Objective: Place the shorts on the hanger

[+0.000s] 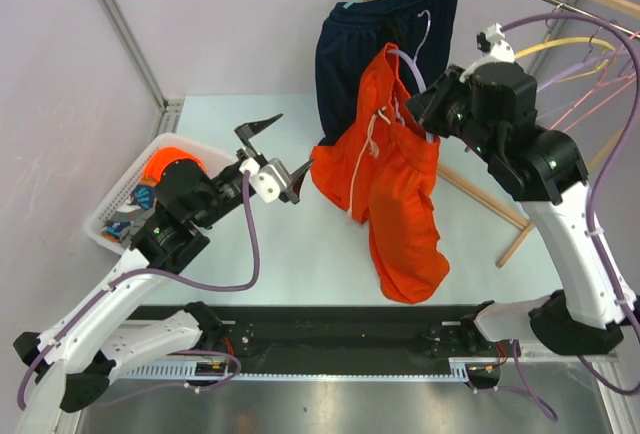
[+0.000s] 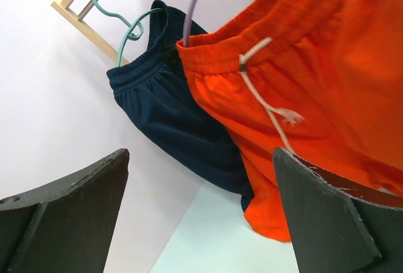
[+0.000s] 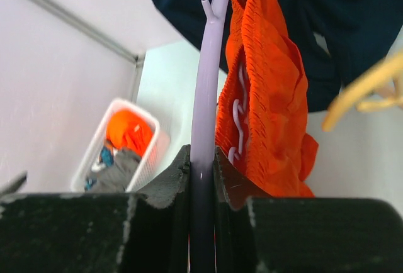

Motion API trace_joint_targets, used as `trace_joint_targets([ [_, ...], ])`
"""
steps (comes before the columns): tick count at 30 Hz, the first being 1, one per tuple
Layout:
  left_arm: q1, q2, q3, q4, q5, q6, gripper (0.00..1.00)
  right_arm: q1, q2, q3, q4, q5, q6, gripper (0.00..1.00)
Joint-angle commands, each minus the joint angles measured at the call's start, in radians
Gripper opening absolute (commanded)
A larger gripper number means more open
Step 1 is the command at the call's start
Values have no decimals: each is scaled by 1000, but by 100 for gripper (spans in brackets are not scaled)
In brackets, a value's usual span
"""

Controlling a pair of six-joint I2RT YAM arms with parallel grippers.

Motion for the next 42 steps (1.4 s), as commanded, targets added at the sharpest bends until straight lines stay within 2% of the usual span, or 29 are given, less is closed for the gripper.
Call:
trace_joint_targets([
  [1,7,-26,8,-6,-19,-30,100,30,74,165,121,192,51,0],
  [4,7,-29,11,-6,-22,-29,100,48,122,237,115,322,20,0],
  [8,7,-26,11,-7,-19,-23,100,102,147,245,169,515,-94,0],
  [16,7,-29,3,-9,-10,-17,100,113,116,158,247,637,-190,0],
  [20,7,-23,6,-7,-2,-23,99,113,170,165,313,706,-247,0],
  [23,7,-14,17,-17,-14,-21,100,132,232,174,388,752,-315,0],
  [29,7,-40,-6,-36,22,-18,100,197,328,156,710,914,-576,0],
  [35,7,-66,-27,-56,15,8,100,195,412,145,1015,934,-763,0],
  [39,7,-81,-47,-70,-7,10,100,179,449,148,1109,933,-840,0],
  [42,7,-99,-66,-72,-19,0,100,144,466,163,1117,927,-836,0],
])
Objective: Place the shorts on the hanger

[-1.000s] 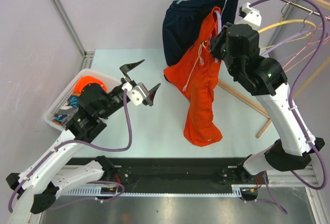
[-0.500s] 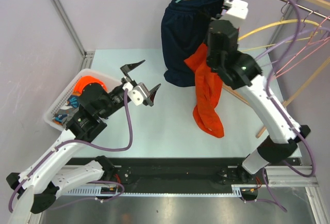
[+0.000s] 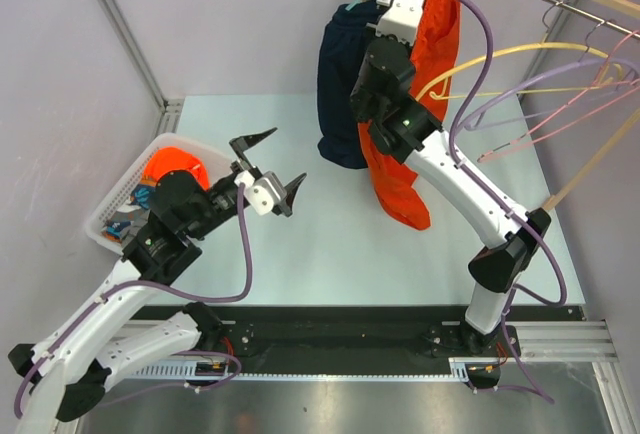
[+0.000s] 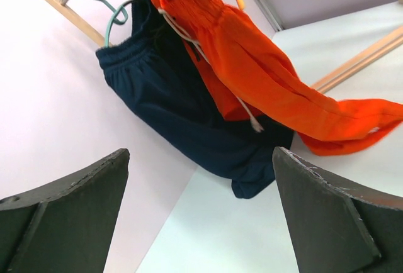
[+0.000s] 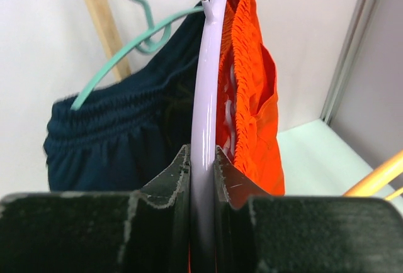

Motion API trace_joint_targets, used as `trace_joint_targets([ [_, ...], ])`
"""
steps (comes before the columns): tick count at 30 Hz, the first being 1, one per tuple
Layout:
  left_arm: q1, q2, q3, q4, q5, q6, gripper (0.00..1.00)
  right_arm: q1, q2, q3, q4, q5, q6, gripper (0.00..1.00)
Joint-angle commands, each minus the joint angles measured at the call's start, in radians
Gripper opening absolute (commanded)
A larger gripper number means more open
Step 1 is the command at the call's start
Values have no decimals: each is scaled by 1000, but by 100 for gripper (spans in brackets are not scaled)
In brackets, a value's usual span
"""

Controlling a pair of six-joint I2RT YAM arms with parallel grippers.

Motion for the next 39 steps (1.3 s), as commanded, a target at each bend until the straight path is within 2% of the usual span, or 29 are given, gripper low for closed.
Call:
trace_joint_targets([
  [1,6,-36,-27,-9,-24,-4,100,-52,-4,57,204,36,-43,0],
  [6,6,-40,-35,-10,-38,-9,100,-96,-11,54,-24,30,121,0],
  [8,6,-37,-33,-10,-36,-10,100,-102,-11,46,-60,19,158,0],
  [17,6,-30,-15,-27,-41,-1,100,-139,27,48,-72,-30,195,0],
  [23,8,-27,3,-61,-51,-4,100,-208,62,99,-118,-75,240,0],
  [34,9,-30,-3,-73,-57,3,100,-259,105,109,-77,-131,237,0],
  [39,19,-27,3,-93,-67,-15,100,-266,171,172,-54,-158,224,0],
])
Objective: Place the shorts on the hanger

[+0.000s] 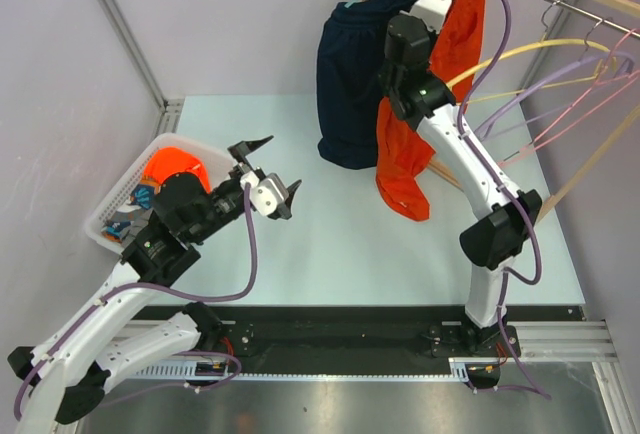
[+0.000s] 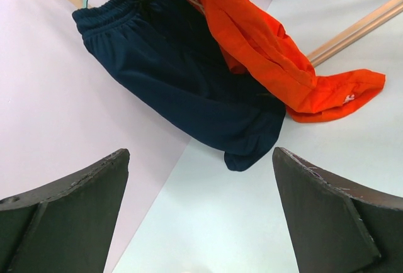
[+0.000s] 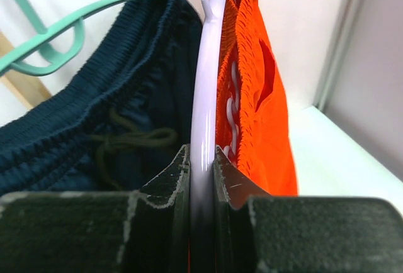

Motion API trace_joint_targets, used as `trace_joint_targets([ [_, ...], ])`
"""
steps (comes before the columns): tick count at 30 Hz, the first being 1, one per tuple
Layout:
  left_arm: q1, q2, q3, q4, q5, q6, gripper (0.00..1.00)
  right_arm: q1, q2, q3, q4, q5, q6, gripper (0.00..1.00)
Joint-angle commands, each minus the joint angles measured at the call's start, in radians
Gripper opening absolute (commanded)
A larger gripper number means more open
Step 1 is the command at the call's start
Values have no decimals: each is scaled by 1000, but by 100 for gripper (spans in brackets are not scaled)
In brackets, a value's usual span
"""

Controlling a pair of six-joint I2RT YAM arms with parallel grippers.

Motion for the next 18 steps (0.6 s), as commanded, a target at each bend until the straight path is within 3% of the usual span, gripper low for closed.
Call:
trace_joint_targets([
  [1,17,-1,36,-12,-20,-18,100,-15,60,103,101,-29,12,0],
  [11,46,-29,18,-49,-14,-47,100,-3,190,265,101,-79,68,0],
  [16,58,-35,10,-52,-9,-66,100,17,230,296,201,-99,62,0],
  [18,64,-35,8,-53,-6,-72,100,30,244,302,245,-98,49,6],
])
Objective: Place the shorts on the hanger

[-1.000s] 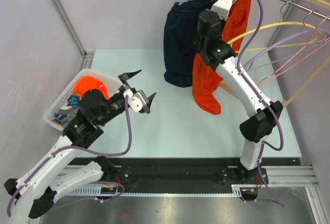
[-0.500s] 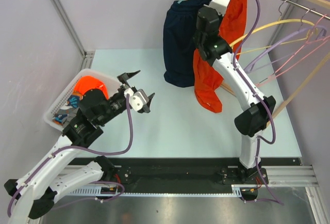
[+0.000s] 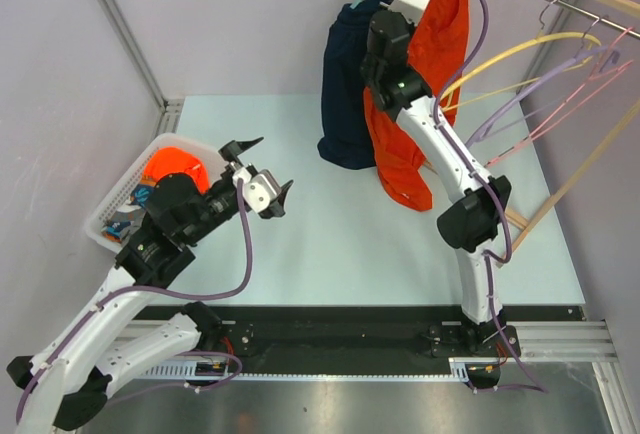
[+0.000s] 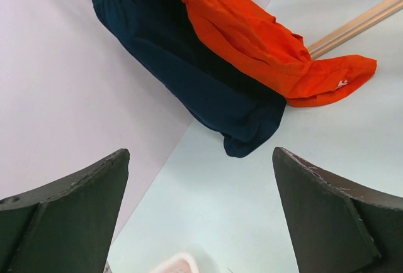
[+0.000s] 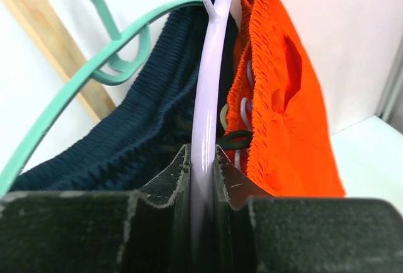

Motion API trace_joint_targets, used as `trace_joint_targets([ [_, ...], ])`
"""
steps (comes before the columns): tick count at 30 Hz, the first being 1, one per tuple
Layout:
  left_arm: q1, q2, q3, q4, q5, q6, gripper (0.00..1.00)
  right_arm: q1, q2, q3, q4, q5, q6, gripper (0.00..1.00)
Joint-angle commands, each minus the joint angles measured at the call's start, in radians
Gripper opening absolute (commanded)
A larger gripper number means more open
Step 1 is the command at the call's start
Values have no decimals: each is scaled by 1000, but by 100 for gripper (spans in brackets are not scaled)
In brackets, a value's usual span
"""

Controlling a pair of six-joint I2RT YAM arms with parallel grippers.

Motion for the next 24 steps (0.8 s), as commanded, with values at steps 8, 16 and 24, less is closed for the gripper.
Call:
trace_joint_targets([
  [8,52,-9,11,-10,20,-101,100,57,-35,6,241,-48,-46,38],
  [16,80,-3,14,-7,41,-172,100,93,-190,-114,236,-84,-76,71],
  [24,144,28,47,-31,61,-287,100,165,-366,-260,176,-140,-132,93],
])
